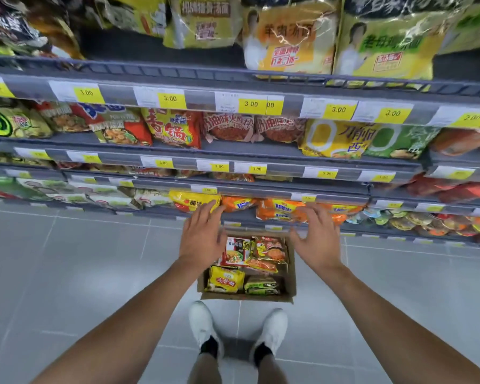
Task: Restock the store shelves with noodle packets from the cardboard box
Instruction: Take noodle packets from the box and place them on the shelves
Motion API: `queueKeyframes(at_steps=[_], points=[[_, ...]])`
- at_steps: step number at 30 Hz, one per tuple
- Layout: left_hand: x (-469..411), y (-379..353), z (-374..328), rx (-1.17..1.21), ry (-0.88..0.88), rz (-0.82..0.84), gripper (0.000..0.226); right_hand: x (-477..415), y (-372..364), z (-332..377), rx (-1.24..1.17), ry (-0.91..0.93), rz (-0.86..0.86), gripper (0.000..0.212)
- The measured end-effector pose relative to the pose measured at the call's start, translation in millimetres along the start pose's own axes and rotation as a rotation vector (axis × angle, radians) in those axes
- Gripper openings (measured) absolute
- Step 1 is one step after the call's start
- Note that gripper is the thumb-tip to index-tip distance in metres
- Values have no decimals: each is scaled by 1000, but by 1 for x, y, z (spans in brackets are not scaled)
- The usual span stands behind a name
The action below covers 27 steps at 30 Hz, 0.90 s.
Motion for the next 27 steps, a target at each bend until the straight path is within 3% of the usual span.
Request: queueKeyframes(at_steps=[9,16,24,27], points=[[18,-99,64,26,29,118,57,32,-120,-39,2,-147,225,50],[27,-206,105,25,114,358,62,58,-217,-74,-21,-269,424,54],[40,-330,163,274,405,545,61,87,-351,-103,-166,-408,685,44],[50,-374,187,340,563,647,50,101,-411,-115,-228,-488,814,44]])
Point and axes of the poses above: each hand's wrist, its own x-axis away from the middle knuckle, its own y-axis out of the back of the hand, z = x × y, the point moved 10 cm from there along -x, towards the middle knuckle, and after that the axes turned 2 degrees about z, right-handed, at the moved point
